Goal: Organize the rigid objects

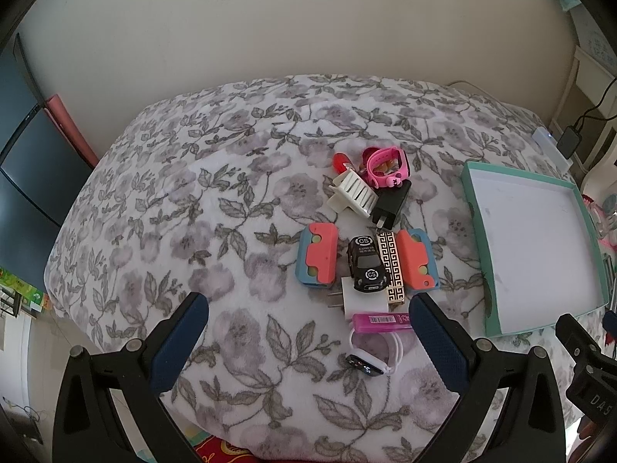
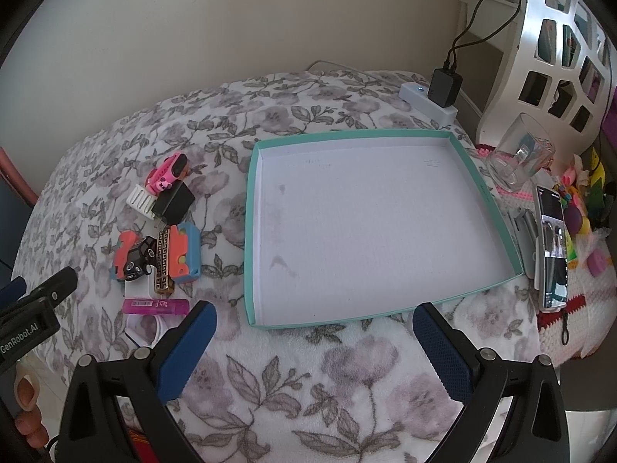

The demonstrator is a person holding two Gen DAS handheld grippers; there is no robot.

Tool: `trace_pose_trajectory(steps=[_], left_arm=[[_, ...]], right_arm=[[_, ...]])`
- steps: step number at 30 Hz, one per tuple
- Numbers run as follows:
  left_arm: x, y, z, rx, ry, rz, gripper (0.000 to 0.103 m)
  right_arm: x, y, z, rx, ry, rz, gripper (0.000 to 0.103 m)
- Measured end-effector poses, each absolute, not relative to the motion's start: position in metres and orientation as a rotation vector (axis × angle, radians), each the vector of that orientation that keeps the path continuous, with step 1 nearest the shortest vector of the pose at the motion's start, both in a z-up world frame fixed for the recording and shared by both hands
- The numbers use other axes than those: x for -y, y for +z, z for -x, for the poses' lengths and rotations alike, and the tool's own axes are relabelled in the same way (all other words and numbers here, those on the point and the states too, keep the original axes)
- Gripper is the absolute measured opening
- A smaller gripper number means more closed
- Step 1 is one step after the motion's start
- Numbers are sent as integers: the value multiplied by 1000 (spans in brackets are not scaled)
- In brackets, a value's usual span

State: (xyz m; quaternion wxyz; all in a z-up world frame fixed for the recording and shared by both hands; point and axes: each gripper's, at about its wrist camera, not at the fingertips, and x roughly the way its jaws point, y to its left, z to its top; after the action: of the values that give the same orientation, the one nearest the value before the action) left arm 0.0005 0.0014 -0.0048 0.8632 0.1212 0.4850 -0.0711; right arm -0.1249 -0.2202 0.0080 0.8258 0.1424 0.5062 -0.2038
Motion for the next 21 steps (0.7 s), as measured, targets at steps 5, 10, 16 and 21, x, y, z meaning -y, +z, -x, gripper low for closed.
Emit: trace_pose_trajectory(steps=[5,10,16,21], left_arm=[[-3,-6,0,-1017,-149,-254,103],[-3,-5,0,-1019,-149,-254,103],[-3,-5,0,-1020,-149,-253,103],[-3,-5,0,-1021,-149,-253,103]], right_arm=[[220,7,125,-1077,-433,-301,103],[218,4,125,-1079,-433,-300,103],[218,5,124,-1080,-433,-300,103],[219,6,123,-1082,-433,-298,103]])
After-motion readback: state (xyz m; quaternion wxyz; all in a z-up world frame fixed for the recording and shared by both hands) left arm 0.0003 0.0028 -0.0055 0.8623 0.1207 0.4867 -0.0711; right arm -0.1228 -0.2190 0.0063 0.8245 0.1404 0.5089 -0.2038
